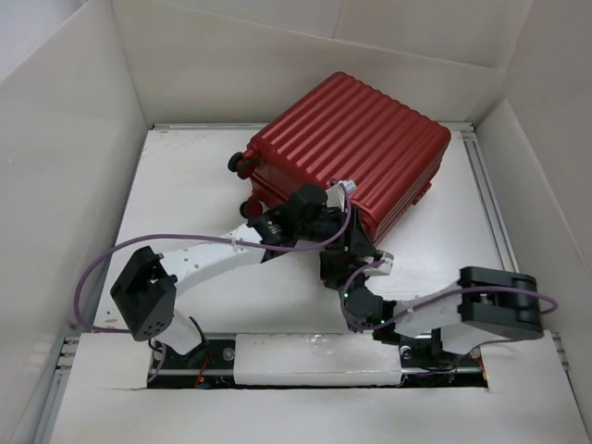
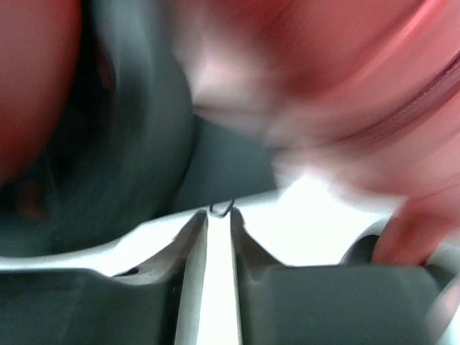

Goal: Pack the luggage

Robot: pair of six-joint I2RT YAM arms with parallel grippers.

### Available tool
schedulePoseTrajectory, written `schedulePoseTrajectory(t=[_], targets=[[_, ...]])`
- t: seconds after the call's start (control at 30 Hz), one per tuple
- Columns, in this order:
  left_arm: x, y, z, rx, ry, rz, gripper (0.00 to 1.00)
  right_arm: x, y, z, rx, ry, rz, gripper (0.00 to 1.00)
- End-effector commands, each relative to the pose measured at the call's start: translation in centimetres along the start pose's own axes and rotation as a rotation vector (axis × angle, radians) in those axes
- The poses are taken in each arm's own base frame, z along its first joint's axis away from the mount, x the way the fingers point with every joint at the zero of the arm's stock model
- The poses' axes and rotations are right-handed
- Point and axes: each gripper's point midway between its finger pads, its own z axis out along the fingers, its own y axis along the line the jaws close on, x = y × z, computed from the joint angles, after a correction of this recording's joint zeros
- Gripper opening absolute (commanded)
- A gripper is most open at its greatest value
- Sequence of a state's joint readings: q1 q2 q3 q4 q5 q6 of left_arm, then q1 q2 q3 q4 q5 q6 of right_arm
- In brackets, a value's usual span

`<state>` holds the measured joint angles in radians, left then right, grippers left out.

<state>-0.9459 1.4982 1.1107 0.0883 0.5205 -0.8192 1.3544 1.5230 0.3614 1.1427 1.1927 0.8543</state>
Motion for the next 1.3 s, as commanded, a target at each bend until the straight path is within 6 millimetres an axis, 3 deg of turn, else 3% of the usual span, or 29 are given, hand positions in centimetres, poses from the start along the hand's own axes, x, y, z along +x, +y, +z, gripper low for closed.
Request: schedulePoseTrajectory(t=[0.0, 0.07, 0.1, 0.13, 0.2, 0.23, 0.27, 0.33, 0.37, 0.4, 0.47, 0.5, 0.57, 0.6, 0.63, 0.7, 0.77, 0.8, 0.83, 0.87, 0.9, 0.93, 0.97, 1.0, 1.03, 1.1, 1.2, 1.27], targets=[[-3.5, -14.9, -1.1, 0.477, -0.187, 0.34, 0.0, 7.4, 7.8, -9.0, -0.354, 0.533, -0.08, 0.28], [-4.2, -14.0, -1.0, 0.399, -0.212, 0.344, 0.03, 7.1, 5.8, -9.5, -0.202, 0.537, -0.112, 0.5], [-4.8, -13.9, -1.2, 0.369, -0.238, 0.356, 0.07, 6.5, 6.2, -9.7, -0.167, 0.528, -0.125, 0.63], [-5.2, -13.7, -1.6, 0.34, -0.266, 0.385, 0.2, 6.1, 4.0, -10.1, -0.098, 0.537, -0.192, 0.67], [-6.1, -12.8, -2.1, 0.255, -0.311, 0.387, 0.39, 5.7, 3.3, -10.9, -0.067, 0.554, -0.22, 0.73], [-7.7, -12.5, -3.3, 0.211, -0.372, 0.398, 0.56, 5.0, 2.2, -11.2, -0.026, 0.557, -0.236, 0.73], [-8.1, -12.0, -3.8, 0.181, -0.382, 0.387, 0.56, 4.7, 1.5, -11.3, -0.006, 0.56, -0.247, 0.73], [-8.5, -10.6, -4.9, 0.104, -0.397, 0.398, 0.76, 4.2, 0.9, -11.6, 0.019, 0.577, -0.266, 0.77], [-9.6, -10.7, -6.7, 0.071, -0.447, 0.405, 0.82, 3.9, 0.2, -11.9, 0.044, 0.594, -0.293, 0.78], [-11.3, -9.6, -7.9, -0.015, -0.521, 0.393, 0.87, 3.7, 0.2, -12.2, 0.041, 0.602, -0.307, 0.78], [-12.0, -7.7, -9.8, -0.12, -0.556, 0.369, 0.98, 3.2, 0.4, -12.6, 0.04, 0.62, -0.344, 0.81], [-13.6, -7.1, -12.2, -0.174, -0.637, 0.351, 1.0, 2.9, 0.5, -12.7, 0.045, 0.621, -0.356, 0.81], [-14.2, -5.5, -14.3, -0.224, -0.672, 0.309, 1.0, 2.2, 1.5, -12.6, 0.033, 0.621, -0.366, 0.81], [-15.5, -4.1, -17.1, -0.278, -0.749, 0.274, 1.0, 1.8, 1.5, -12.9, 0.027, 0.628, -0.386, 0.81], [-15.9, -3.2, -18.5, -0.313, -0.789, 0.249, 1.0, 1.2, 1.7, -12.8, 0.028, 0.614, -0.389, 0.81], [-16.2, -1.2, -21.1, -0.375, -0.856, 0.179, 1.0, -0.6, 3.0, -12.4, 0.014, 0.583, -0.378, 0.77], [-15.9, 2.2, -24.4, -0.436, -0.937, 0.103, 1.0, -2.5, 4.1, -11.9, -0.014, 0.541, -0.389, 0.73], [-15.6, 3.5, -25.3, -0.455, -0.96, 0.067, 1.0, -3.8, 5.4, -11.7, -0.032, 0.521, -0.37, 0.67], [-14.9, 6.4, -26.8, -0.497, -0.998, -0.004, 1.0, -5.4, 6.1, -11.5, -0.056, 0.501, -0.374, 0.63], [-14.4, 7.4, -27.2, -0.489, -1.0, -0.035, 1.0, -6.4, 6.8, -11.4, -0.072, 0.484, -0.367, 0.58], [-14.3, 8.5, -27.7, -0.486, -1.015, -0.059, 1.0, -8.1, 7.9, -10.9, -0.079, 0.458, -0.344, 0.4], [-14.0, 9.7, -28.2, -0.49, -1.024, -0.084, 1.0, -9.7, 8.2, -10.8, -0.088, 0.446, -0.327, 0.29], [-13.2, 12.8, -29.1, -0.522, -1.027, -0.139, 1.0, -10.8, 8.3, -10.6, -0.093, 0.437, -0.331, 0.2], [-13.2, 13.9, -29.6, -0.526, -1.04, -0.162, 1.0, -12.4, 8.6, -10.0, -0.082, 0.408, -0.31, 0.09], [-12.6, 16.1, -30.2, -0.546, -1.035, -0.203, 1.0, -13.9, 7.9, -9.7, -0.062, 0.391, -0.308, 0.07], [-12.3, 17.8, -30.3, -0.559, -1.007, -0.209, 1.0, -15.4, 7.1, -9.5, -0.044, 0.376, -0.307, 0.09], [-12.8, 17.8, -28.9, -0.499, -0.939, -0.133, 0.99, -17.8, 6.4, -9.4, -0.041, 0.354, -0.274, 0.32], [-13.7, 16.4, -28.2, -0.444, -0.919, -0.055, 0.99, -17.5, 5.4, -9.5, -0.037, 0.36, -0.278, 0.52]])
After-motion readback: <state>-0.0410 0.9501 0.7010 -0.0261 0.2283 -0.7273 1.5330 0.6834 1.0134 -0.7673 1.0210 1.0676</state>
